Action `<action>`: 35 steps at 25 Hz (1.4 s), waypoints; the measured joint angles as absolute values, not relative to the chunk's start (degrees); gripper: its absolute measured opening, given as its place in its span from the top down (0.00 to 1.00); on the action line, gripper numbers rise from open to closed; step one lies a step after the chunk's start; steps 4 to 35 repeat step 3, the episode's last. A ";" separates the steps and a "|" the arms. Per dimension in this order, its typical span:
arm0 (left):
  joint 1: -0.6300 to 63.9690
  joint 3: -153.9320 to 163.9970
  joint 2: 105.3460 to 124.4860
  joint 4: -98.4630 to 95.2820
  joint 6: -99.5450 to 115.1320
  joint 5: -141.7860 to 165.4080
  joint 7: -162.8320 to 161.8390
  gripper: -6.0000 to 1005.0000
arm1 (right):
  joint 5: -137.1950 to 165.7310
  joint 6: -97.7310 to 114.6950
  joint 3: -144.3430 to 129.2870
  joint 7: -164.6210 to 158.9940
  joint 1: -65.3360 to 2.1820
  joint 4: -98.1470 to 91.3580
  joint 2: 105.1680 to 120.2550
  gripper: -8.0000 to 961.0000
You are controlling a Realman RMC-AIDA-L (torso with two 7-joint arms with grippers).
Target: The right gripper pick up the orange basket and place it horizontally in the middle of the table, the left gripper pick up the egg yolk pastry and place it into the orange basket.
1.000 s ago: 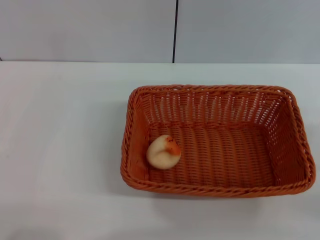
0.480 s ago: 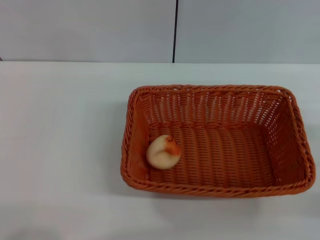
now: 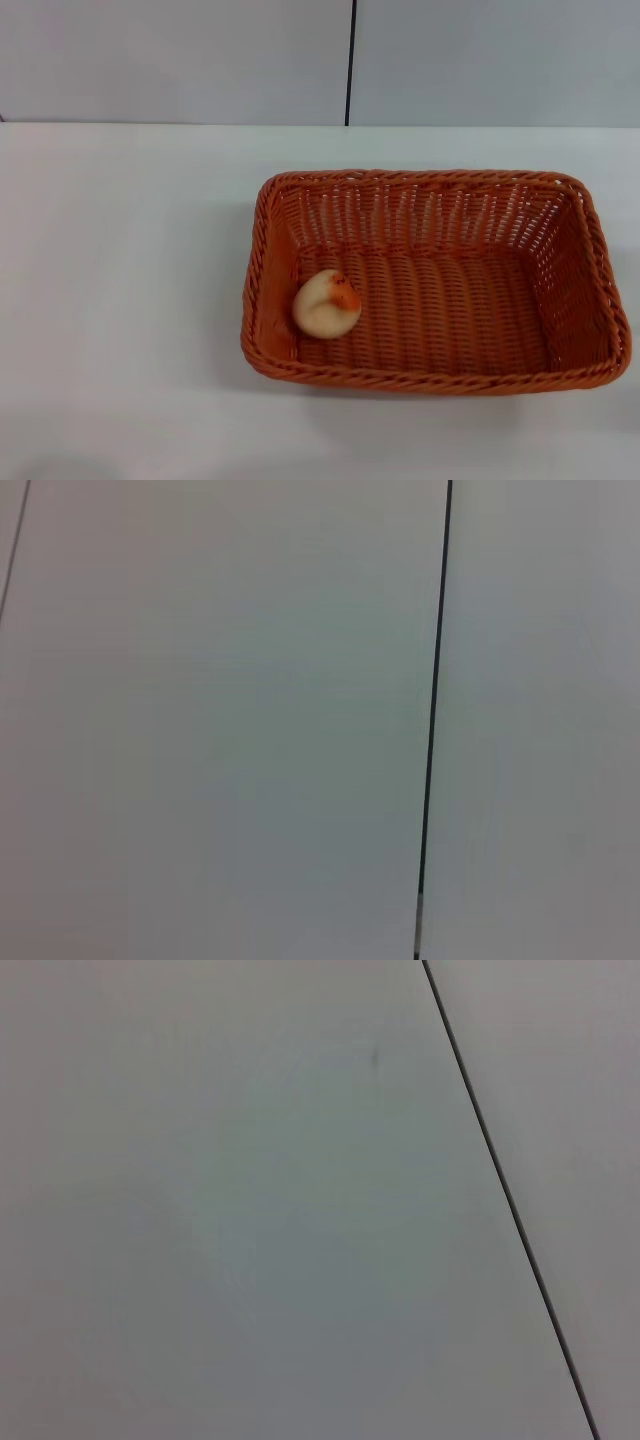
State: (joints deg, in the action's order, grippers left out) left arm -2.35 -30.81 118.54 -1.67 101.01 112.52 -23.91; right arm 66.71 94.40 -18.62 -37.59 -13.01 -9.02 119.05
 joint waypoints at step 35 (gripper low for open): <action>-1.94 -30.83 118.53 -1.51 100.68 112.50 -23.91 0.18 | 66.68 94.39 -18.34 -37.56 -13.01 -8.84 119.04 0.18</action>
